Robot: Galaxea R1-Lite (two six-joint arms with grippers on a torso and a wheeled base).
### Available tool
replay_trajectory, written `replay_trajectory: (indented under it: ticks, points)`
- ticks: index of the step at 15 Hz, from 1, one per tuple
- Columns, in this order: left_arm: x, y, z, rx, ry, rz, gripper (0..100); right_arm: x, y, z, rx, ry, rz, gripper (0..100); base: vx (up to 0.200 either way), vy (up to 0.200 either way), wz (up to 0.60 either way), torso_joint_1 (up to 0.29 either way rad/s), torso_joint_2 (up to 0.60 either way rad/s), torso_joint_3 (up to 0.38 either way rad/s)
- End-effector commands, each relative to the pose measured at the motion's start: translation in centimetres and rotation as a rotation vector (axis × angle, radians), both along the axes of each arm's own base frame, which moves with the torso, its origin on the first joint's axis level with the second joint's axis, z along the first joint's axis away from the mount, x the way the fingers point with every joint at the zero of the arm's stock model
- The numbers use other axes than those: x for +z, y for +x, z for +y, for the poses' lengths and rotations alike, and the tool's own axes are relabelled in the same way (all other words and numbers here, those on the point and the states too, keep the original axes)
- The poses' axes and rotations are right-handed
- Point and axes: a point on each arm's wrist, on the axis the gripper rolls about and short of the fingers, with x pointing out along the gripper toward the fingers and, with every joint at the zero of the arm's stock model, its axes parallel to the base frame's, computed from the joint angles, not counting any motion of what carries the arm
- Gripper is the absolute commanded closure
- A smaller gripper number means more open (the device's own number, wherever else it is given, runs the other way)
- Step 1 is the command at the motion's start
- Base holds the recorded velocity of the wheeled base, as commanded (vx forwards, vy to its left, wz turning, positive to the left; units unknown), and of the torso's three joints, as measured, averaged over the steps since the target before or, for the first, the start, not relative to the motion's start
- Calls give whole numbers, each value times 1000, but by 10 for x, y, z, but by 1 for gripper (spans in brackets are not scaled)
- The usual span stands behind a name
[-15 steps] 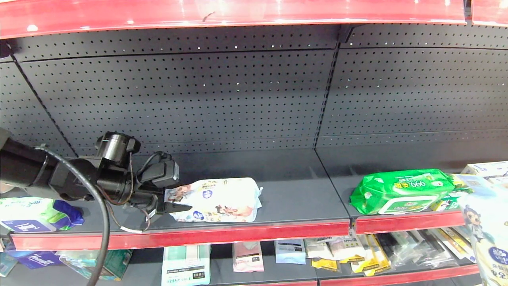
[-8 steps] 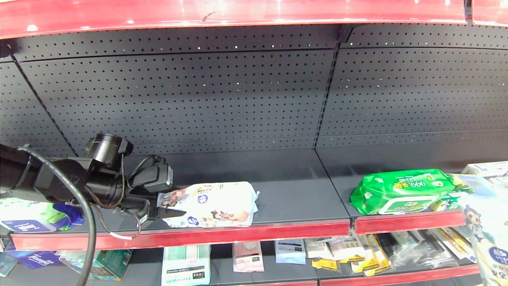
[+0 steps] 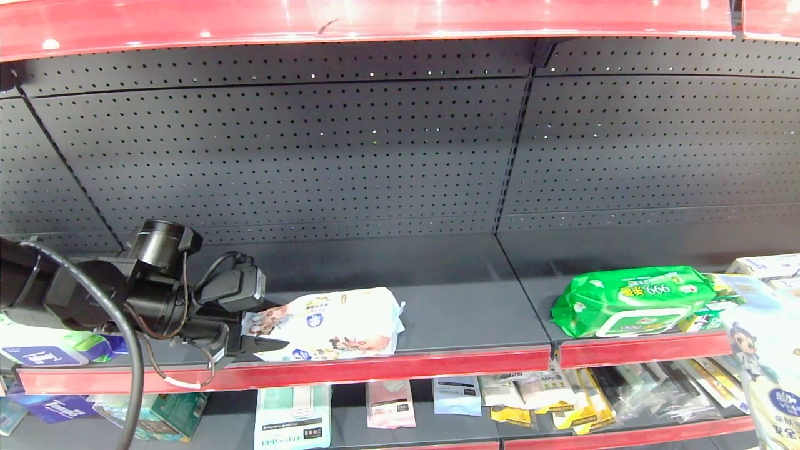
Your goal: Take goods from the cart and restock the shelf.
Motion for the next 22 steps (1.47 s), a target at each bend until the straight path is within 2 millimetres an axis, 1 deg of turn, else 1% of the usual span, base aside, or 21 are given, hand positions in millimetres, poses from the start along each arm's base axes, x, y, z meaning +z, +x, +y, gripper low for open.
replay_trajectory:
  ticks: [1, 18, 19, 22]
  points:
    - [-3, 1, 1, 4, 1, 10, 100, 0, 0, 0, 1, -2, 0, 100, 0, 0, 0, 0, 0, 0]
    - [-1, 5, 1, 14, -18, 3, 100, 0, 0, 0, 1, -3, 2, 100, 0, 0, 0, 0, 0, 0]
    - [-1, 5, 1, 14, -18, 1, 0, 0, 0, 0, 1, -3, 0, 100, 0, 0, 0, 0, 0, 0]
    - [-1, 4, 1, 24, -24, 10, 0, 0, 0, 0, 1, -5, 2, 100, 0, 0, 0, 0, 0, 0]
